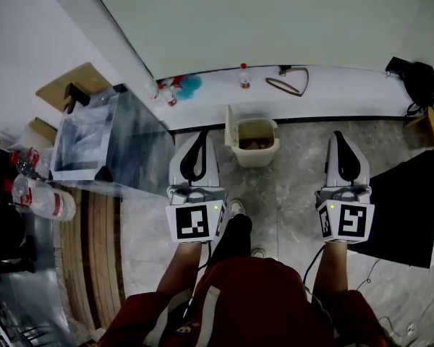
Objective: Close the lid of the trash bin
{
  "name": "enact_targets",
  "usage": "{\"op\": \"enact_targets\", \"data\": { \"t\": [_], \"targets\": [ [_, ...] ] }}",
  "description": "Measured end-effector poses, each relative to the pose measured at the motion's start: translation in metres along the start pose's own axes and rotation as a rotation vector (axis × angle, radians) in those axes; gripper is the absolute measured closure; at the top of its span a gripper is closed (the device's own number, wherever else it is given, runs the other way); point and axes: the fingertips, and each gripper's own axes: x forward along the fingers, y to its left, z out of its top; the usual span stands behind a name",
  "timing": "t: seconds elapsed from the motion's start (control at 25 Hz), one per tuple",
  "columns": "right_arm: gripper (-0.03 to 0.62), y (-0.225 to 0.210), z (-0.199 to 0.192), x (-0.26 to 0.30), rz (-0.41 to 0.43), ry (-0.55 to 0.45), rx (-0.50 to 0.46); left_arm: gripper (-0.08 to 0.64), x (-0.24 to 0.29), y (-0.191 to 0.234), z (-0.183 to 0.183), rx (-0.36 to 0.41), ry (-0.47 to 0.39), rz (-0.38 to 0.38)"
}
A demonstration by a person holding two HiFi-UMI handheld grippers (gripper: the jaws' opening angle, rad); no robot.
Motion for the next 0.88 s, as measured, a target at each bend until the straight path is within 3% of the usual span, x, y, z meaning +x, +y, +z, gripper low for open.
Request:
{"op": "enact_targets", "data": {
  "t": [0.4, 0.88],
  "targets": [
    [0.592, 0.024, -0.016, 0.129, 0.029, 0.027, -0.007, 0.555, 0.095, 0.071, -0.034, -0.025, 0.027, 0.012],
    [0.592, 0.062, -0.038, 0.236, 0.076, 0.071, -0.029, 0.555, 0.162, 0.145, -0.085, -0.076, 0.083, 0.041]
  ]
}}
